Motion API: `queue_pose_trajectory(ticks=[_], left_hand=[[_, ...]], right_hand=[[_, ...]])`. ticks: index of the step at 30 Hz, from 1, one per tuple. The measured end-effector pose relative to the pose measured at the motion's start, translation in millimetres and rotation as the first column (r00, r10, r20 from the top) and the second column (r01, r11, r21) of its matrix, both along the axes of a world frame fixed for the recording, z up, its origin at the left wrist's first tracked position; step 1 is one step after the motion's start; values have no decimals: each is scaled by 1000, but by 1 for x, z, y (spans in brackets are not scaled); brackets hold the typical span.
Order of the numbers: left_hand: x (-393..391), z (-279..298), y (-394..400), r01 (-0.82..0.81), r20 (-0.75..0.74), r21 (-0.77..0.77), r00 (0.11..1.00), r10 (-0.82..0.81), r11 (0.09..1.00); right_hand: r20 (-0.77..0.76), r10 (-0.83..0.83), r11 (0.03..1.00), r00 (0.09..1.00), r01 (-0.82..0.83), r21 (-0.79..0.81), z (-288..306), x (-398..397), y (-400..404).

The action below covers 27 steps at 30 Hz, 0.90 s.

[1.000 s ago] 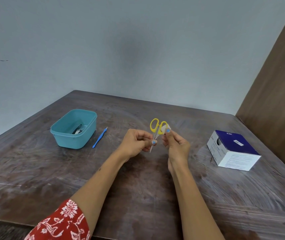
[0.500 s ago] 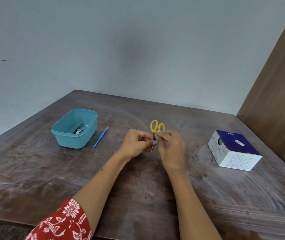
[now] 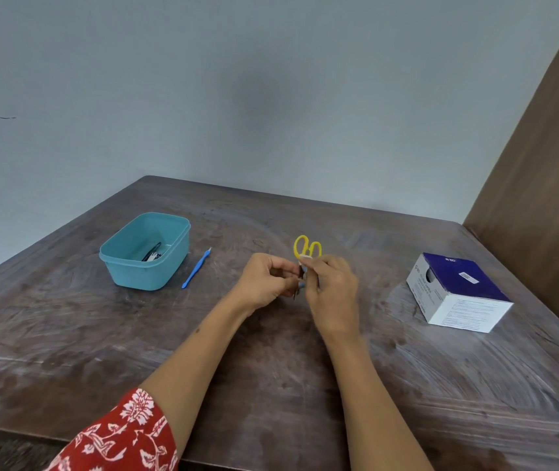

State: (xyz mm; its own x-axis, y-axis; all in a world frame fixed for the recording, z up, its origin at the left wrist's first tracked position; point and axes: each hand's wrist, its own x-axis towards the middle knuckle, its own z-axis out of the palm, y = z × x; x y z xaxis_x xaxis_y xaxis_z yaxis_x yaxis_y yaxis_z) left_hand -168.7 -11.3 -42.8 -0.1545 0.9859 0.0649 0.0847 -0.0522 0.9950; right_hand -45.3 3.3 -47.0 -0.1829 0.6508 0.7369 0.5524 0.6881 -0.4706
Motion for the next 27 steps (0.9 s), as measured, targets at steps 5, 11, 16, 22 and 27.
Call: queue_pose_trajectory(ticks=[5, 11, 16, 22, 27], left_hand=[[0, -1, 0, 44, -21, -21, 999, -44, 999], [-4, -4, 3, -8, -42, 9, 999, 8, 1000], [-5, -3, 3, 13, -25, -2, 1000, -13, 1000], [-5, -4, 2, 7, -38, 7, 999, -7, 1000], [-7, -2, 2, 32, -1, -13, 999, -32, 999]], right_hand=[[-113, -88, 996, 990, 86, -20, -1, 0, 1], [-24, -52, 998, 998, 51, -40, -4, -4, -1], [-58, -99, 994, 993, 96, -61, -5, -3, 2], [-59, -62, 994, 996, 57, -90, -5, -4, 1], [-123, -100, 994, 987, 94, -50, -2, -3, 0]])
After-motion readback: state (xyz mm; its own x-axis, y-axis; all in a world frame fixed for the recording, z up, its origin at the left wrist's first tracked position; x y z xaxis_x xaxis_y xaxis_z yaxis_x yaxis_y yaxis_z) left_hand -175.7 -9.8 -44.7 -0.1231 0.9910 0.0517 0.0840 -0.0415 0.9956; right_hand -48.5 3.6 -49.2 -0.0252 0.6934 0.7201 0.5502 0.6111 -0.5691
